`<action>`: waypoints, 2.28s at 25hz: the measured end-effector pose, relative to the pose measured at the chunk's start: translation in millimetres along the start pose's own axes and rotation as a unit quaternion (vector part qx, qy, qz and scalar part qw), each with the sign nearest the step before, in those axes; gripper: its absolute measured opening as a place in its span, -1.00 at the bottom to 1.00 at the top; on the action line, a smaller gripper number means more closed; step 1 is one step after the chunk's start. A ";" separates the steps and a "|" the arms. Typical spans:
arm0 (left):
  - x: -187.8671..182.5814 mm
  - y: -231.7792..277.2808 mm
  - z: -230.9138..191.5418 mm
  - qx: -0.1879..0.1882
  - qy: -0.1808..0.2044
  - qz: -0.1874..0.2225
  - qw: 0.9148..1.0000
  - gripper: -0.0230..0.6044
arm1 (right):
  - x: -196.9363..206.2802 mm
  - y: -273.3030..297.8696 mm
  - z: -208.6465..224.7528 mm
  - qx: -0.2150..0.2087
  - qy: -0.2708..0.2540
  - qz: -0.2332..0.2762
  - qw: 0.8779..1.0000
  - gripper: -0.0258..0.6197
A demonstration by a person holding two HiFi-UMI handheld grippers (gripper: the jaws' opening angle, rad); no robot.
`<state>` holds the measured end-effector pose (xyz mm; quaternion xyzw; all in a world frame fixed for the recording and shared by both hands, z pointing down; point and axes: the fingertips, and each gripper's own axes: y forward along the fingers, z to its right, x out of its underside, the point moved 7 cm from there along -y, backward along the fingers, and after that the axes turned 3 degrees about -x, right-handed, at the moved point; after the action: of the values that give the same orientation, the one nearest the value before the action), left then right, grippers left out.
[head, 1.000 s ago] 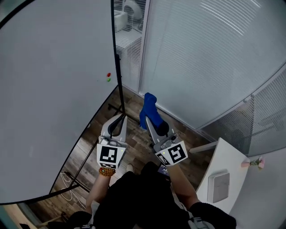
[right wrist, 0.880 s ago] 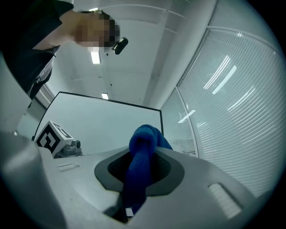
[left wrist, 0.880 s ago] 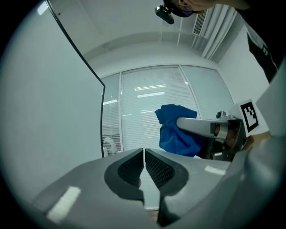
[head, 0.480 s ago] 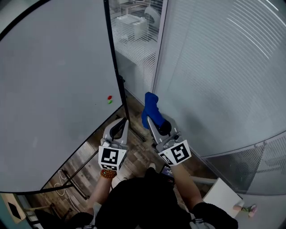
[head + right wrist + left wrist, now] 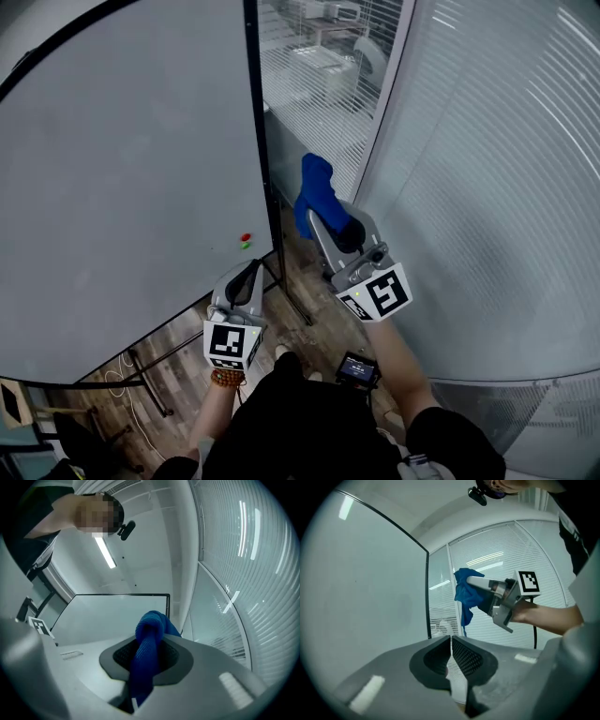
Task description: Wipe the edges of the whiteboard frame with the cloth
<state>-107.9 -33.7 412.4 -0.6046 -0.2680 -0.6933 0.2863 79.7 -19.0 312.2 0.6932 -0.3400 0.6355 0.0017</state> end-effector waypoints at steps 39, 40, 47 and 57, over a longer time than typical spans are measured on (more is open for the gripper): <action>-11.8 118.4 -38.2 -0.171 0.038 0.002 0.985 -0.90 | -99.6 273.2 177.4 -0.315 0.174 0.223 0.906 -0.66; -11.4 117.8 -37.9 -0.170 0.040 0.002 0.985 -0.90 | -102.1 271.6 175.8 -0.304 0.152 0.220 0.914 -0.66; 1.0 119.1 -37.9 -0.162 0.040 0.003 0.986 -0.90 | -112.9 269.2 167.8 -0.297 0.129 0.210 0.922 -0.67; -5.4 118.0 -35.3 -0.145 0.041 0.010 0.989 -0.90 | -103.4 283.3 183.5 -0.323 0.232 0.204 0.894 -0.67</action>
<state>-46.5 -140.3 405.6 -0.6135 -0.1463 -0.7461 0.2135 111.0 -268.1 63.9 0.4027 -0.6506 0.6195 0.1750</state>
